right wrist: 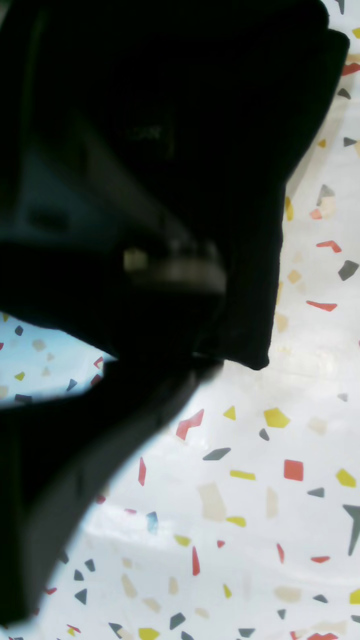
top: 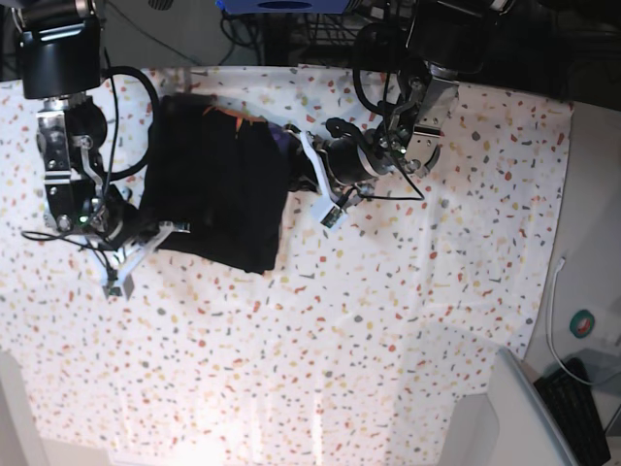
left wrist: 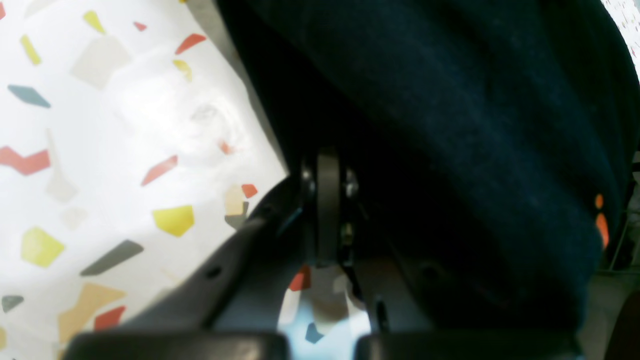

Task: Layout the t-shirt on the table in an organized manner, then fold the t-shirt properly
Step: 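Press the bundle flat with both grippers, then release the right gripper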

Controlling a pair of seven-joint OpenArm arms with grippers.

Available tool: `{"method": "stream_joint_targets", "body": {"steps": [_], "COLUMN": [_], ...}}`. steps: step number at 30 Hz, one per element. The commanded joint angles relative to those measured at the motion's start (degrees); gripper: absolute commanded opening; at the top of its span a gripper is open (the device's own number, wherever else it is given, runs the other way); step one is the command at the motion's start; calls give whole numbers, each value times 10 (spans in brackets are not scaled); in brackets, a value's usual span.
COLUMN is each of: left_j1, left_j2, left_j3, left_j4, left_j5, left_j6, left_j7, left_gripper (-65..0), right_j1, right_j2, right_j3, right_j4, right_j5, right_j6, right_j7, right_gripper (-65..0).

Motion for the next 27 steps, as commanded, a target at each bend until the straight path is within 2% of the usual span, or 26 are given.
{"method": "stream_joint_targets", "body": {"steps": [1,2,10,13,16,27], "left_j1": [-1,-1,8,9,9,9], "left_j2": [-5,-5,-5,-5,-5,-5], "left_j3": [-1,-1,-1,-1,-1,3], "left_j4": [2,2,2,2,2,2], "left_j5": [20,20,20,21,21,21], "left_j6": [8,8,8,8,8,8], "left_j7": [22,22,22,22,22,22], "left_gripper": [-650,-650,-650,-650,-650,-650], "right_j1": [11,11,9,9,12,14], "right_j2": [4,4,4,3,4,1], "right_j3": [3,3,5,45,64,63], "right_j4": [11,11,49,63,57,8], "right_j5": [3,4,3,2,1,2], "right_j6": [5,5,1,1,1,4], "right_j7": [10,10,9,5,6,34], "right_gripper": [-624,-650,-650,-650,-650,-650]}}
